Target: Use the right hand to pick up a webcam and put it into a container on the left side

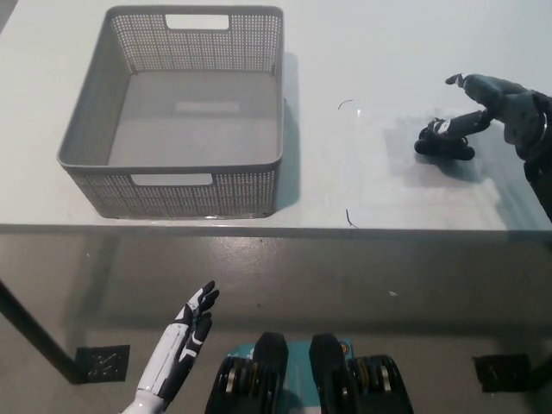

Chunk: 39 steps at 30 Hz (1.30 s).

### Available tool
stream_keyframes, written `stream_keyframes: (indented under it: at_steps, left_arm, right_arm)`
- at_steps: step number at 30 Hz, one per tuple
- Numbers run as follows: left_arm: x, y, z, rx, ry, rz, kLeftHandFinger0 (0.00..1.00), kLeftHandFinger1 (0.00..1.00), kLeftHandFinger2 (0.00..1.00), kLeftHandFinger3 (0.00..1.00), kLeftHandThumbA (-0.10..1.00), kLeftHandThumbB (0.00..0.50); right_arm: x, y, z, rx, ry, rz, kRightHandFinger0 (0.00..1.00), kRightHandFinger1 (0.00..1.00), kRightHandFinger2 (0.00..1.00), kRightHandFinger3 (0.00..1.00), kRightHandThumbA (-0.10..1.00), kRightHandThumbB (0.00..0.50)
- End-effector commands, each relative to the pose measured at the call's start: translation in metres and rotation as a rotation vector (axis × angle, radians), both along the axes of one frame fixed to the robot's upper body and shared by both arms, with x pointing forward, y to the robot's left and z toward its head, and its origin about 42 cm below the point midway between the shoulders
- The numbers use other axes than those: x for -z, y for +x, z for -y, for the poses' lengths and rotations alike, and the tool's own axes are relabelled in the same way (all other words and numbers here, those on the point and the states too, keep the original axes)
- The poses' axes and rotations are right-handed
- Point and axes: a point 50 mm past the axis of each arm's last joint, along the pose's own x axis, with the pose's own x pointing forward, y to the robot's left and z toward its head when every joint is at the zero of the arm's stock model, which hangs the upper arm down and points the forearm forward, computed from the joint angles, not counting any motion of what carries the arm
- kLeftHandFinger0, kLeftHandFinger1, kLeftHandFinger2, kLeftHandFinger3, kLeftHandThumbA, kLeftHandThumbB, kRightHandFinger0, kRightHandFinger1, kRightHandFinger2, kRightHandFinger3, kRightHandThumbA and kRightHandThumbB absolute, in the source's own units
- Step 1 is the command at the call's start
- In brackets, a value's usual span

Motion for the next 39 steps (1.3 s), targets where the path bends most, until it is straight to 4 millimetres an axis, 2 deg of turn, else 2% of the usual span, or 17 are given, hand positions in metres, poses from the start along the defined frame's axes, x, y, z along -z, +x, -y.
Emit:
stream_keyframes:
  at_steps: [1, 6, 9, 14, 19, 24, 27, 30, 37, 39]
  left_arm:
    - [-0.016, 0.008, 0.002, 0.032, 0.019, 0.084, 1.00, 1.00, 1.00, 1.00, 1.00, 0.153]
    - [-0.017, 0.010, 0.002, 0.034, 0.016, 0.091, 1.00, 1.00, 1.00, 1.00, 1.00, 0.135]
    - [-0.018, 0.011, 0.001, 0.037, 0.017, 0.090, 1.00, 1.00, 1.00, 1.00, 1.00, 0.144]
    - [-0.019, 0.013, 0.002, 0.046, 0.021, 0.103, 1.00, 1.00, 1.00, 1.00, 1.00, 0.121]
    - [-0.019, 0.013, 0.002, 0.042, 0.019, 0.096, 1.00, 1.00, 1.00, 1.00, 1.00, 0.136]
    - [-0.019, 0.013, 0.002, 0.044, 0.022, 0.099, 1.00, 1.00, 1.00, 1.00, 1.00, 0.127]
    - [-0.019, 0.013, 0.002, 0.047, 0.020, 0.098, 1.00, 1.00, 1.00, 1.00, 1.00, 0.121]
    - [-0.022, 0.015, 0.002, 0.050, 0.035, 0.114, 1.00, 1.00, 1.00, 1.00, 1.00, 0.111]
    - [-0.022, 0.016, 0.002, 0.049, 0.033, 0.105, 1.00, 1.00, 1.00, 1.00, 1.00, 0.128]
    - [-0.025, 0.021, 0.003, 0.050, 0.034, 0.114, 1.00, 1.00, 1.00, 1.00, 1.00, 0.128]
  right_arm:
    - [-0.044, 0.014, -0.010, -0.036, 0.007, 0.127, 1.00, 1.00, 1.00, 1.00, 0.68, 0.500]
    - [-0.038, 0.020, -0.012, -0.020, 0.037, 0.110, 1.00, 1.00, 1.00, 1.00, 0.65, 0.500]
    - [-0.034, 0.022, -0.013, -0.011, 0.047, 0.096, 1.00, 1.00, 1.00, 1.00, 0.65, 0.500]
    - [-0.025, 0.024, -0.011, 0.001, 0.056, 0.084, 1.00, 1.00, 1.00, 1.00, 0.64, 0.500]
    - [-0.011, 0.026, -0.009, 0.016, 0.051, 0.058, 1.00, 1.00, 1.00, 1.00, 0.66, 0.500]
    - [0.007, 0.026, -0.003, 0.053, 0.121, -0.024, 1.00, 1.00, 1.00, 1.00, 0.61, 0.500]
    - [0.016, 0.026, -0.001, 0.054, 0.108, -0.052, 1.00, 1.00, 1.00, 1.00, 0.65, 0.500]
    - [0.022, 0.025, 0.002, 0.072, 0.123, -0.071, 1.00, 1.00, 1.00, 1.00, 0.64, 0.500]
    - [0.042, 0.020, 0.005, 0.085, 0.132, -0.097, 1.00, 1.00, 1.00, 1.00, 0.63, 0.500]
    - [0.042, 0.020, 0.008, 0.091, 0.149, -0.096, 1.00, 1.00, 1.00, 1.00, 0.63, 0.500]
